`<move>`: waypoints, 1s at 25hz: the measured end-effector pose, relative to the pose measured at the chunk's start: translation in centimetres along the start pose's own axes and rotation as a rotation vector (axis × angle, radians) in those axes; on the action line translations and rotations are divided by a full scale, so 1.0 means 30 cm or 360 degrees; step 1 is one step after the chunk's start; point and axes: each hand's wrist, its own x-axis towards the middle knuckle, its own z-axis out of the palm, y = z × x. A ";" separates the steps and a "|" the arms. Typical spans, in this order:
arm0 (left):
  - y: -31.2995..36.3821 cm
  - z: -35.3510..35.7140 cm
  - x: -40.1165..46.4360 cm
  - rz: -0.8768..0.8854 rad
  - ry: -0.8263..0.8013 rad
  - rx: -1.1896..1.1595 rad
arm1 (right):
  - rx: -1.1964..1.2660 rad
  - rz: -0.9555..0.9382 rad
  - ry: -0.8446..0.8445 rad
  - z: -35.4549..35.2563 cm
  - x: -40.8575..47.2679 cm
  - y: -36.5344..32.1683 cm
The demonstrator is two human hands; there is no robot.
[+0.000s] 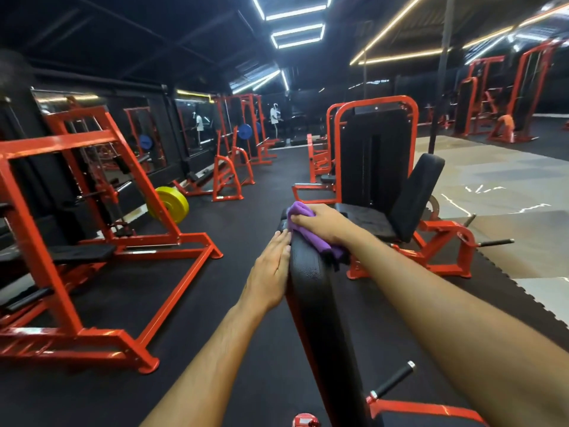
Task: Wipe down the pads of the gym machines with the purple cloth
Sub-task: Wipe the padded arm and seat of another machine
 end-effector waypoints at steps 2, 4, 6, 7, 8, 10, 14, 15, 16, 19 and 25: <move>0.000 0.002 -0.007 0.0000 -0.0021 0.0024 | -0.0050 0.0109 -0.0086 0.000 0.031 0.012; 0.005 -0.007 -0.004 -0.0001 -0.0007 0.0002 | 0.0003 -0.0017 0.0046 0.024 -0.030 -0.007; 0.007 -0.009 -0.005 0.0047 0.0019 -0.0043 | 0.0086 -0.0341 0.0253 0.066 -0.169 -0.018; 0.005 -0.007 -0.005 0.0081 0.0010 -0.0047 | 0.0089 -0.0511 0.0344 0.100 -0.255 -0.011; 0.003 -0.007 -0.002 0.0089 -0.0009 -0.0038 | 0.0051 -0.0644 0.0435 0.132 -0.341 -0.004; -0.006 -0.007 0.007 0.0053 -0.0059 -0.0021 | -0.0073 -0.0793 0.0595 0.195 -0.467 0.040; 0.015 -0.036 0.000 0.0047 -0.0105 -0.0141 | -0.0447 -0.0923 0.0717 0.357 -0.622 0.177; 0.027 -0.049 -0.010 0.0130 -0.0088 -0.0177 | -0.0510 -0.0910 0.0701 0.386 -0.655 0.214; 0.041 -0.059 -0.021 0.0260 -0.0066 -0.0204 | -0.0538 -0.0901 0.0697 0.392 -0.685 0.240; 0.066 -0.054 -0.032 0.0625 -0.0134 -0.0151 | -0.0560 -0.0860 0.0878 0.341 -0.740 0.231; 0.026 0.034 -0.031 0.0773 0.0146 -0.0206 | -0.0503 -0.0739 0.1419 0.372 -0.555 0.058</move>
